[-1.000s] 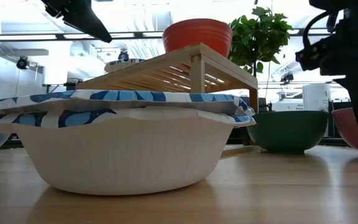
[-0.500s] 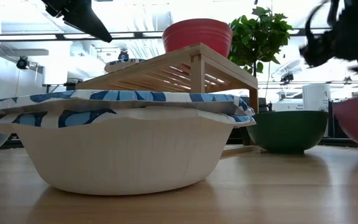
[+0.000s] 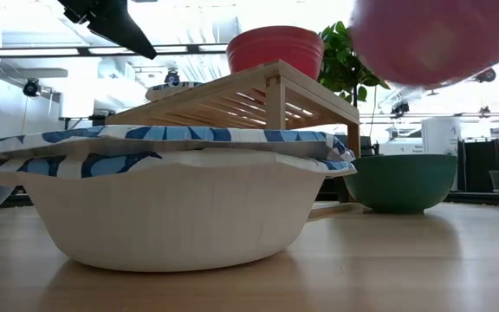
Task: Place and stack bowls onto a shelf
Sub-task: Stack the pink bowl on top of the red bowl on the shelf
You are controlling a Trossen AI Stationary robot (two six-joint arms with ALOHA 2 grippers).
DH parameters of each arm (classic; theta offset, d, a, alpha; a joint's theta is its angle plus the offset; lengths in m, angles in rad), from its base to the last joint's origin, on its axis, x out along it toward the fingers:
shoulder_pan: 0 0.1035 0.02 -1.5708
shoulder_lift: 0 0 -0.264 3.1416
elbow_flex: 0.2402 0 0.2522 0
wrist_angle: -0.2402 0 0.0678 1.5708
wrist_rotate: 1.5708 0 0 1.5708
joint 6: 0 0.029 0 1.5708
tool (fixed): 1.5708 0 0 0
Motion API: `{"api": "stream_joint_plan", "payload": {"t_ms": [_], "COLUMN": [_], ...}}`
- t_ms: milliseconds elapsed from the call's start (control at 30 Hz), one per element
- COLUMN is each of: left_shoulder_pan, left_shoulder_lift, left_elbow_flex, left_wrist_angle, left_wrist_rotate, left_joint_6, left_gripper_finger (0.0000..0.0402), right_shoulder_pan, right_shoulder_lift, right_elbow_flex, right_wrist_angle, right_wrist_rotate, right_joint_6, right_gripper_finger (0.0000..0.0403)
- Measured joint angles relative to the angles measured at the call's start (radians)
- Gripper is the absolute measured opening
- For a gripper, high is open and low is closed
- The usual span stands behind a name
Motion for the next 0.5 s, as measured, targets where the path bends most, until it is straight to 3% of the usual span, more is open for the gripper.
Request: {"api": "stream_joint_plan", "payload": {"t_ms": [267,400,500], "left_shoulder_pan": [0.0,0.0,0.0], "left_shoulder_lift": [0.0,0.0,0.0], "left_elbow_flex": [0.0,0.0,0.0], "left_wrist_angle": [0.0,0.0,0.0], "left_wrist_rotate": [0.0,0.0,0.0], "left_joint_6": [0.008,0.008,0.008], "left_gripper_finger": [0.0169,0.0169,0.0169], "right_shoulder_pan": [0.019,0.003,0.003], "right_shoulder_lift": [0.007,0.007,0.007], "right_elbow_flex": [0.177,0.221,0.244], "right_wrist_angle": [0.164,0.153,0.152], "right_wrist_rotate": [0.109,0.259,0.472], "right_joint_6": [-0.4,-0.61,-0.835], "right_gripper_finger": [0.0009,0.0009,0.0009]}}
